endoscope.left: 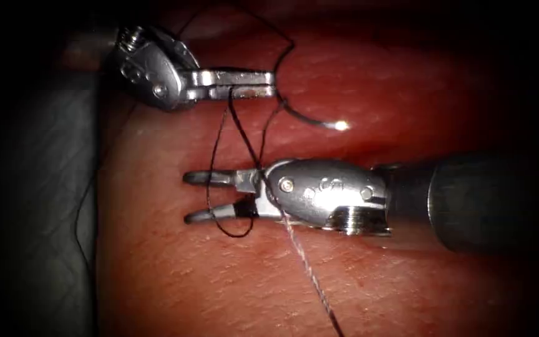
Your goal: Wound Closure
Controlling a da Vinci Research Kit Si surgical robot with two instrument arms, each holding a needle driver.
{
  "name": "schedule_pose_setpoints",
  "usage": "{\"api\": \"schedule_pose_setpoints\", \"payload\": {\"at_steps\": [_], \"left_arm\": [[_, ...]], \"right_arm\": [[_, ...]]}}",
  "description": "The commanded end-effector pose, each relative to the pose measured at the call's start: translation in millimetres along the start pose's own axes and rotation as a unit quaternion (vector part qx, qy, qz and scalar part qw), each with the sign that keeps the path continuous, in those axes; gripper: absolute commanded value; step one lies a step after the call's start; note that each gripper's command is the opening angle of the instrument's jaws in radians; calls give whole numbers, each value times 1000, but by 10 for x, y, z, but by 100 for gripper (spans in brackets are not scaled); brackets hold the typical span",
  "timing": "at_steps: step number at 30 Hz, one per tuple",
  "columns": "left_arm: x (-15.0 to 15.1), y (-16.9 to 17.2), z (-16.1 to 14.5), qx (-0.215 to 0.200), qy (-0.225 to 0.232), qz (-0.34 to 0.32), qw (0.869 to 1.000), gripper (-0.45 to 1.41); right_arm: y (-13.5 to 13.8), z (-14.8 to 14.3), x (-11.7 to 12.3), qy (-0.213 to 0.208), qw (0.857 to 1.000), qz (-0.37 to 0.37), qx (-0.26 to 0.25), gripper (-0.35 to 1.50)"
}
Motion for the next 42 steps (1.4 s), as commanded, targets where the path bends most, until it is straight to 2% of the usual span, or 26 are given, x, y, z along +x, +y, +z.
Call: {"api": "schedule_pose_setpoints", "payload": {"at_steps": [1, 3, 7, 13, 16, 17, 20, 23, 27, 31, 34, 42], "left_arm": [[-12, 2, 2, 0, -2, -3, 1000, -45], [-21, 3, 0, 0, -7, -9, 1000, -45], [-34, 4, -2, 10, -14, -21, 1000, -45], [-36, 3, 0, 22, -20, -36, 999, -45], [-32, 1, 1, 28, -21, -42, 999, -45], [-31, 1, 2, 29, -23, -51, 998, -45], [-27, -1, 4, 35, -22, -53, 998, -45], [-26, -2, 7, 38, -22, -55, 998, -45], [-30, -3, 9, 37, -21, -53, 998, -45], [-36, -5, 6, 36, -22, -50, 998, -45], [-43, -5, -1, 33, -23, -46, 998, -45], [-56, 5, -19, 34, -25, -33, 999, -45]], "right_arm": [[-8, 8, -6, 3, 1000, 0, 6, -15], [-8, 10, -5, 5, 1000, 2, 11, -20], [-8, 14, -4, 6, 1000, 7, 13, -18], [-6, 21, -4, 6, 1000, 24, 13, 7], [-5, 23, -3, 5, 999, 33, 13, 27], [-5, 24, -3, 5, 999, 36, 13, 42], [-5, 26, -3, 4, 999, 45, 12, 69], [-5, 27, -4, 4, 998, 56, 14, 84], [-5, 30, -3, 7, 998, 58, 21, 91], [-7, 29, -1, 24, 998, 58, 32, 86], [-9, 27, 2, 49, 996, 61, 38, 78], [-5, 12, 19, 119, 990, 74, 36, 78]]}}
